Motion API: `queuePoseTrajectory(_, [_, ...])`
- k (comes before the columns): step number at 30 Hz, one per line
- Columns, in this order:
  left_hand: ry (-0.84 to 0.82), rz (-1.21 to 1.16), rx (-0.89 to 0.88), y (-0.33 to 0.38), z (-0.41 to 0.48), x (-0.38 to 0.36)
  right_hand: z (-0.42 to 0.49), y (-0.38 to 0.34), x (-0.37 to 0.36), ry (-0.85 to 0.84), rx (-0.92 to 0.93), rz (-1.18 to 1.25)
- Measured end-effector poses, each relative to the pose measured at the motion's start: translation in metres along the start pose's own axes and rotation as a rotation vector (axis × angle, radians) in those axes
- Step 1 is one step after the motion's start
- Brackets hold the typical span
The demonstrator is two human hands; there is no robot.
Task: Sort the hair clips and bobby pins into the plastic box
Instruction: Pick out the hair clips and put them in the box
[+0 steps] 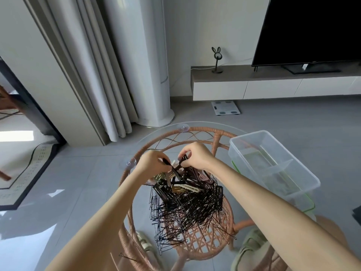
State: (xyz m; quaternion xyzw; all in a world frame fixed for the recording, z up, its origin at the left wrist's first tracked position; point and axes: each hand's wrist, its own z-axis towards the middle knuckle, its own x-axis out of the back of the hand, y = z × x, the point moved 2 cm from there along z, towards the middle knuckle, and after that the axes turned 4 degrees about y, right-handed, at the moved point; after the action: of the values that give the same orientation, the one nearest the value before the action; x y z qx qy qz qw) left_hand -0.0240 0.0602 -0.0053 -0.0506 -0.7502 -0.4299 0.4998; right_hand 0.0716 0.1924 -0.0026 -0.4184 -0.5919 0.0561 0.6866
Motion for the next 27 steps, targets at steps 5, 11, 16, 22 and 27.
queuePoseTrajectory(5, [0.073, -0.125, 0.047, 0.009, -0.007, 0.018, -0.002, -0.003, 0.016, 0.150, 0.064, 0.031])
queuePoseTrajectory(11, [0.143, -0.157, 0.000, 0.028, -0.019, 0.037, -0.023, -0.012, 0.058, 0.310, 0.141, 0.071])
queuePoseTrajectory(16, [0.198, -0.320, -0.072, 0.070, -0.034, 0.050, -0.060, 0.006, 0.125, 0.524, 0.144, 0.118])
queuePoseTrajectory(22, [0.112, -0.552, -0.207, 0.136, -0.041, 0.014, -0.122, 0.066, 0.185, 0.620, -0.113, 0.217])
queuePoseTrajectory(27, [0.047, -0.614, -0.258, 0.181, -0.042, -0.043, -0.142, 0.129, 0.174, 0.683, -0.426, 0.424])
